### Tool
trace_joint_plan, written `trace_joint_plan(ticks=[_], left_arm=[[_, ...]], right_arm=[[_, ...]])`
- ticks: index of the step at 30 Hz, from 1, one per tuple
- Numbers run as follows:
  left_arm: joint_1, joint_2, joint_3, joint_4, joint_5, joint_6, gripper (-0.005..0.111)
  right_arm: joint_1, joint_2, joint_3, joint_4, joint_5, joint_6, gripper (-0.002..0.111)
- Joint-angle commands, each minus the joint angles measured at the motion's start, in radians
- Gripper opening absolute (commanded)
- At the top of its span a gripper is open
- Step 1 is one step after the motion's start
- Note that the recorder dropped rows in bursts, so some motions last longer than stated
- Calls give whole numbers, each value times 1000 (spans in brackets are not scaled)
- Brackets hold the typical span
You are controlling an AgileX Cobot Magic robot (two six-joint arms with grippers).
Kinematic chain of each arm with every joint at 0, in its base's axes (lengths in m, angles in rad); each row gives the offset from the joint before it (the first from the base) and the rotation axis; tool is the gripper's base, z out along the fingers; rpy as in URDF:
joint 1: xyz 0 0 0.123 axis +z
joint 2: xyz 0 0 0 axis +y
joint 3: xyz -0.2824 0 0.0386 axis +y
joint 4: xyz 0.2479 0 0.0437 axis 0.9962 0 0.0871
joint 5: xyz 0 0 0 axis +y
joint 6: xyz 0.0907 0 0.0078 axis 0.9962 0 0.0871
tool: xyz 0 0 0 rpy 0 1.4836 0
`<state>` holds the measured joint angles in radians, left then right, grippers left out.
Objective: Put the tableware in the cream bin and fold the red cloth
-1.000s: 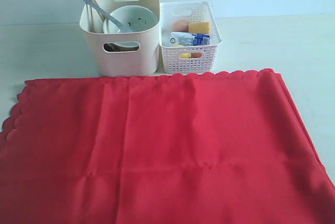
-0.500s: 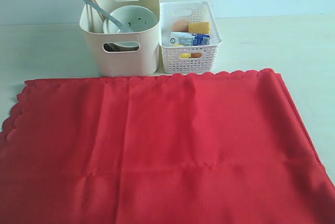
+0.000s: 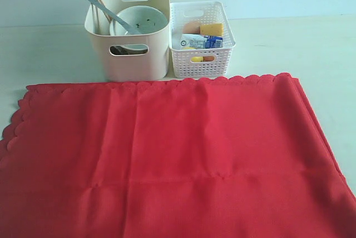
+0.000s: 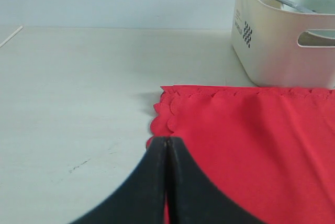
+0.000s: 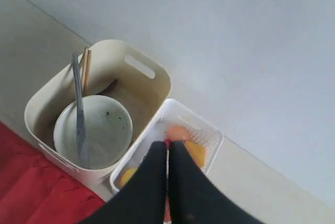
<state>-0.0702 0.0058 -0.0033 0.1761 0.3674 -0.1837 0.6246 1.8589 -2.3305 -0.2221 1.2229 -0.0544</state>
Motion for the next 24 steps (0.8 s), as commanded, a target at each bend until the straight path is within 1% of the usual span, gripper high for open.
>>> trace_joint_plan(ticks=[1,8,15,20,24], left_arm=[[1,-6,3,-9,-7,-3,0],[1,-6,3,-9,-7,-3,0],[1,-6,0,-9,-2,-3,0],[1,74,-97,-9,1,-3,0],[1,198,-207,-9,1,-3,0]], right_arm=[[-54,-70,3,28,-2,-9,2],[-105,-151,3,34,-2,-27,2],[-105,-205,3,12,-2,-30,2],[-105,-232,5,-2,-2,-30,2],[-105,-261,71,-2,-2,-32,2]])
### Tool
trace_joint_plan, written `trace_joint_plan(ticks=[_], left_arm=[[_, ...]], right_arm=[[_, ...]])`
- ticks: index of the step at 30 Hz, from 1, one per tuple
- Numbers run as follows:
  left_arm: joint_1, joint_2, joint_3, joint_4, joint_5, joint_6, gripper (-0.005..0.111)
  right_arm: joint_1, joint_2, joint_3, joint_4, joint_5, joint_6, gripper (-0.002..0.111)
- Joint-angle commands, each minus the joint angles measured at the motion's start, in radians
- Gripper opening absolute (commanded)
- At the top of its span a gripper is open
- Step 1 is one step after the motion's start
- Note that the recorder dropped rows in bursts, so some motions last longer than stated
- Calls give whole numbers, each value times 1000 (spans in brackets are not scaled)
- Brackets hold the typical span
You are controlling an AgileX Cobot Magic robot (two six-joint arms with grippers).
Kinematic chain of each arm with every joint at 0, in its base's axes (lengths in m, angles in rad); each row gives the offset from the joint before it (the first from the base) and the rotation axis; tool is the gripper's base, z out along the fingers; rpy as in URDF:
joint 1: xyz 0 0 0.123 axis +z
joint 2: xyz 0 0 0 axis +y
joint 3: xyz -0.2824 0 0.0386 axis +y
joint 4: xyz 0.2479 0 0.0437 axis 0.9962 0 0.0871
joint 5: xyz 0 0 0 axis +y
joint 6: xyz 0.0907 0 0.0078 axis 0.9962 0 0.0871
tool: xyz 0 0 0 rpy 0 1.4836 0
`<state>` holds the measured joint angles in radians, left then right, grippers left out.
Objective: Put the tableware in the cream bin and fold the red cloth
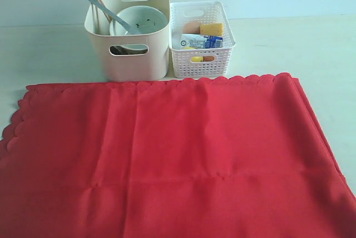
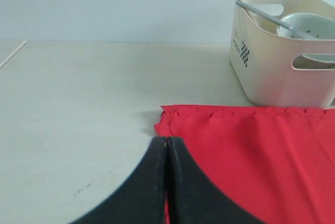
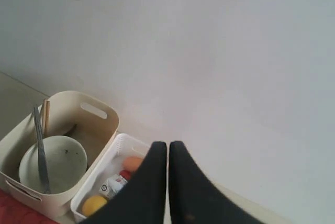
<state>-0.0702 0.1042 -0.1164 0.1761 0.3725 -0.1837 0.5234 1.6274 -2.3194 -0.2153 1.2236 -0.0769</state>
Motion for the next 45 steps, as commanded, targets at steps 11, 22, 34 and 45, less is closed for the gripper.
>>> trace_joint_plan(ticks=[11,22,34,45], left_arm=[[1,471,-383,-9,-6,-3,0],[1,741,-584,-9,-6,-3,0],[-1,943,-737,-9,-6,-3,0],[-1,1047,-840,-9,-16,-3,0]], right_arm=[[-4,-82,281,-47,-3,-9,2],[-4,-193,532,-54,-5,-1,2],[-4,-329,846,-80,-101,53,2],[-4,-400,1124,-87,-179,115,2]])
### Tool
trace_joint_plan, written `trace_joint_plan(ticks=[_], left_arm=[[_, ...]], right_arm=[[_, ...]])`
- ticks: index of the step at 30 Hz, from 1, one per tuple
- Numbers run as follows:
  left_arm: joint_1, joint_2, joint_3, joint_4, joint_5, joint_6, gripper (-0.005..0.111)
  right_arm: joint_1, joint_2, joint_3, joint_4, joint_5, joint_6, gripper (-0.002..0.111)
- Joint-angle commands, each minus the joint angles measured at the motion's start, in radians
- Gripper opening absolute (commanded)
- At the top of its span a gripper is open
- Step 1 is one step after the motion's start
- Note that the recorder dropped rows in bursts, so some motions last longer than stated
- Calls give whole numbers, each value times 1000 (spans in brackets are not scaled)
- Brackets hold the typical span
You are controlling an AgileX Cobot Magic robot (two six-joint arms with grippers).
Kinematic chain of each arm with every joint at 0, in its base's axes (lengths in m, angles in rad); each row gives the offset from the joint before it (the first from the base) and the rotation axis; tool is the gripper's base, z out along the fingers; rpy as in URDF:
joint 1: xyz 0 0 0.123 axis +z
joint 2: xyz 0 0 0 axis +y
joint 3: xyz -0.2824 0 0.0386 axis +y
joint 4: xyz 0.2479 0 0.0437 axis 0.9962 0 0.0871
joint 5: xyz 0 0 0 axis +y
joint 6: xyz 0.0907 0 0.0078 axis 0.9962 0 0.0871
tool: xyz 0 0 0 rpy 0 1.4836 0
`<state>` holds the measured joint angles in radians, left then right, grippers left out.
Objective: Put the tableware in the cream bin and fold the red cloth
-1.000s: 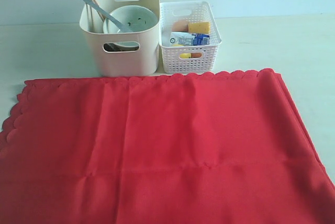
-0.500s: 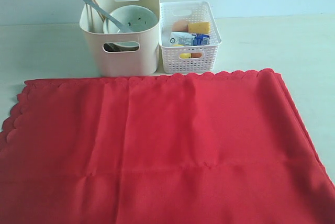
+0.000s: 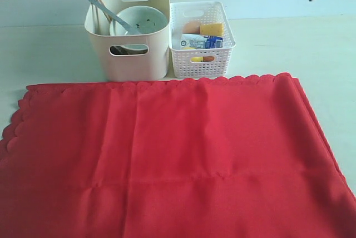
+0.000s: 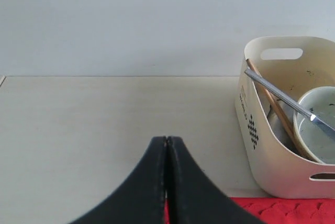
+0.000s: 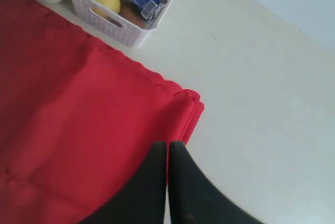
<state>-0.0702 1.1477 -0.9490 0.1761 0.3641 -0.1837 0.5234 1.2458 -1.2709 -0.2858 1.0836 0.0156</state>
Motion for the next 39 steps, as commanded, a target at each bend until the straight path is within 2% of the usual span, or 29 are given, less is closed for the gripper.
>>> trace_joint_plan(ticks=[1,11,19,26,39], left_arm=[[-1,4,-7,-9,-8,-3,0],[-1,4,-7,-9,-15,-3,0],[-1,13,7,-9,7,-8,0],[-1,81,17,-67,179,-8,0],[1,286,17,-135,442,-8,0]], right_arm=[[-4,-18,89,-16,-40,34,2],[-4,-18,318,-22,-136,122,2],[-4,-16,428,-22,-224,167,2],[-4,45,484,11,-256,171,2],[-4,245,486,71,-334,161,2]])
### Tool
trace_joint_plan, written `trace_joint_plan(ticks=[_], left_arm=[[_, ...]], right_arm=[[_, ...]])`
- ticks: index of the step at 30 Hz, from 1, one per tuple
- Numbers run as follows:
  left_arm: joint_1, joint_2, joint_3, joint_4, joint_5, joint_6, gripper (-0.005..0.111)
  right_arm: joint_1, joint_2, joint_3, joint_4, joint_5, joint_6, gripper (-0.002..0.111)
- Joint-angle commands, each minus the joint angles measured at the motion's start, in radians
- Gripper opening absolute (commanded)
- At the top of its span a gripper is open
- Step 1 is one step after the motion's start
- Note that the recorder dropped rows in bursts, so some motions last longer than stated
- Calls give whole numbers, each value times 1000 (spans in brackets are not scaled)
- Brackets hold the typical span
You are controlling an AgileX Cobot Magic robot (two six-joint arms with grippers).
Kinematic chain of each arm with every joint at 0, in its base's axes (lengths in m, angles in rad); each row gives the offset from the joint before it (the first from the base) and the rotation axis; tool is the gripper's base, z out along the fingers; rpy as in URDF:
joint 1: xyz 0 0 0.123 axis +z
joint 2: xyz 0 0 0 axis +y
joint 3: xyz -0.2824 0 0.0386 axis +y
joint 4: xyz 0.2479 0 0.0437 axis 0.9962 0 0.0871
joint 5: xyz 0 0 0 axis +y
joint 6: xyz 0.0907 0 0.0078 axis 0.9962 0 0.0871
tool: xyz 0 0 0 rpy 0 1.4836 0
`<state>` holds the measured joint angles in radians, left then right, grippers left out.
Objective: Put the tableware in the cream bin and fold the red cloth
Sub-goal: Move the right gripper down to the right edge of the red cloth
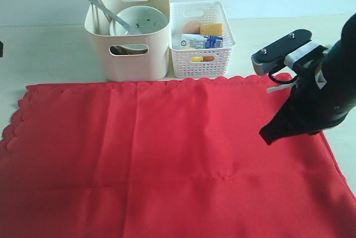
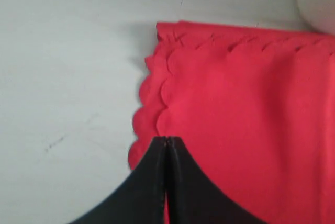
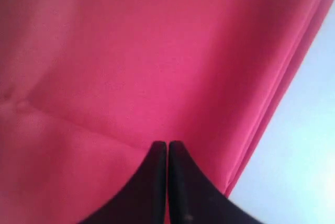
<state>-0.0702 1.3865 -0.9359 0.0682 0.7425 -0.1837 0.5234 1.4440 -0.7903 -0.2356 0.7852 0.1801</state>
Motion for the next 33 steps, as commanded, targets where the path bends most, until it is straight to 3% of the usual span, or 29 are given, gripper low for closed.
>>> trace_joint_plan(ticks=[1,7,11,15,18,25,33], left_arm=[[1,60,4,-31,78,-8,0],[1,147,4,-60,118,27,4],[1,214,4,-68,139,34,45],[1,262,4,-77,161,74,63],[43,284,4,-121,164,95,63],[188,307,4,-321,175,250,63],[311,333,4,-353,179,321,63]], right_arm=[[-4,57,6,32,-43,-13,2],[-4,130,6,118,-89,-77,2],[-100,181,6,324,-111,-253,2],[-227,211,6,468,-118,-372,2],[-294,212,6,466,-143,-372,2],[-334,212,6,430,-214,-367,2],[-334,283,6,387,-239,-333,2]])
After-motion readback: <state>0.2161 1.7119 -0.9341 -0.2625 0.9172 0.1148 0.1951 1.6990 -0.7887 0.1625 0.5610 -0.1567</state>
